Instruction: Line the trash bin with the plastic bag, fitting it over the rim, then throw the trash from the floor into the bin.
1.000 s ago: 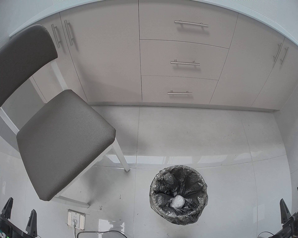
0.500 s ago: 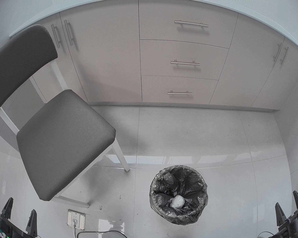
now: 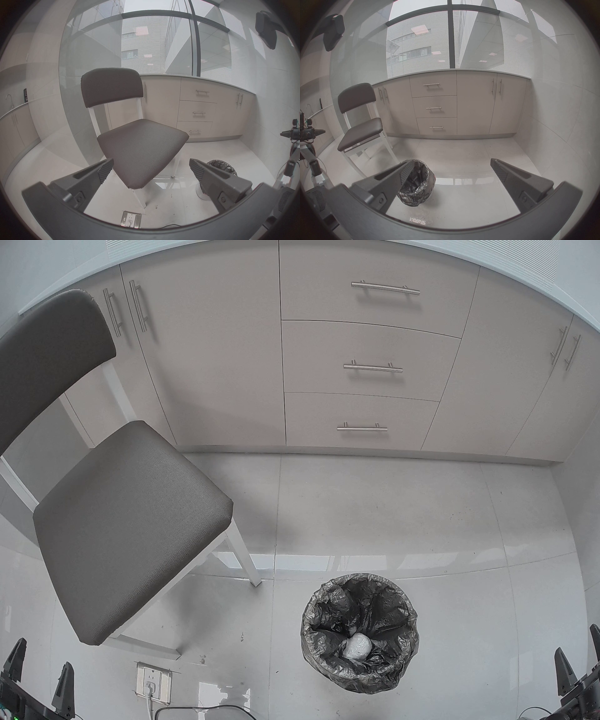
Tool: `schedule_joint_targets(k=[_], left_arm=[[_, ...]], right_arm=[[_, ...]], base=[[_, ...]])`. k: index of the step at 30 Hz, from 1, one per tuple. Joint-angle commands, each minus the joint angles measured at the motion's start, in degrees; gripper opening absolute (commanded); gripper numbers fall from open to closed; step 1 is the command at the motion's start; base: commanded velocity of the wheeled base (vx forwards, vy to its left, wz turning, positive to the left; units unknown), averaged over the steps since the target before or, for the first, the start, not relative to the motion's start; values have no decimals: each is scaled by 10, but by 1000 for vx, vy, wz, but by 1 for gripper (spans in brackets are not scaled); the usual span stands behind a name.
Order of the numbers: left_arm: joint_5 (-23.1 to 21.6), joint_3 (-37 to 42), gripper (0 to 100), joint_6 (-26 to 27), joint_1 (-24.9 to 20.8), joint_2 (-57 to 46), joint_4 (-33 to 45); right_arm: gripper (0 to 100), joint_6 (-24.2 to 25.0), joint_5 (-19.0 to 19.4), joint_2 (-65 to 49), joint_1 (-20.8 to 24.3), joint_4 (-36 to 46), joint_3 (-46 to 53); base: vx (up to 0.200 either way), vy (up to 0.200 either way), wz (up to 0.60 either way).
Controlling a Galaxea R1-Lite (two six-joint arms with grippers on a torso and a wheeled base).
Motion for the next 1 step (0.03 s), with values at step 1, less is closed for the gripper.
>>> schedule_joint_targets(k=[1], left_arm=[[-1, 10, 100, 0, 0, -6, 0]], right_arm=[[100, 0, 0, -6, 0, 0, 8]], base=[[0, 0, 0]])
